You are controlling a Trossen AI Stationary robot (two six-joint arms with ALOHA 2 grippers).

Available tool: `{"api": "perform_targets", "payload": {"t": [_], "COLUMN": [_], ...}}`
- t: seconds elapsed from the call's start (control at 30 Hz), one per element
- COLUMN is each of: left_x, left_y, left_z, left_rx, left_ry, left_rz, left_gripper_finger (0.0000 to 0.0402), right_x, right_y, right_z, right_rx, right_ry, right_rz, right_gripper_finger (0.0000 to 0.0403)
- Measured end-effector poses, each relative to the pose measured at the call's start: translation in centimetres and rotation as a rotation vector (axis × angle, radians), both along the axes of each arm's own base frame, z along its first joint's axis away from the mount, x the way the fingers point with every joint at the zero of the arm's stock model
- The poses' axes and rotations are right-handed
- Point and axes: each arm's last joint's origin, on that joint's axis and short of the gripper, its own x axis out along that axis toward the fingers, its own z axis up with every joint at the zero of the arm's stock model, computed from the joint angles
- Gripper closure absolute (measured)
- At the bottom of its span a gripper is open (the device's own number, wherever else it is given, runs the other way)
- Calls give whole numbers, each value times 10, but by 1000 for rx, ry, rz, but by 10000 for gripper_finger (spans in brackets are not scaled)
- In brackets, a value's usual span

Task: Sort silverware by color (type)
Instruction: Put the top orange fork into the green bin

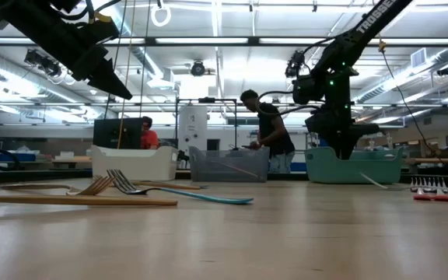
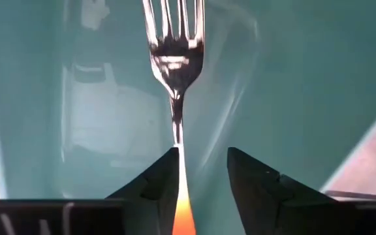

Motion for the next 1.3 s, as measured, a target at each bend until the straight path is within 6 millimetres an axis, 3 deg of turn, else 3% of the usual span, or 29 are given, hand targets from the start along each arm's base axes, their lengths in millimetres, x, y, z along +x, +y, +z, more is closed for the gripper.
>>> {"api": "perform_targets", "payload": {"t": [0.17,0.43,0.93,1.3], "left_x": [0,0,0,1], "left_y": [0,0,0,0], "left_z": [0,0,0,1], "left_rx": [0,0,0,1], "left_ry": [0,-3,-7,-11], "left_rz": [0,0,0,0], "left_gripper_finger": [278,278,278,278], "right_x": [4,7,24,33], "right_y": [13,41,102,122], "right_z": [15,33,31,31], "right_rx": [-47,-52,127,205], "right_ry": [-27,-97,-116,-208], "right_rz": [27,-131,-471,-893], "right_gripper_finger": [243,241,259,268]}}
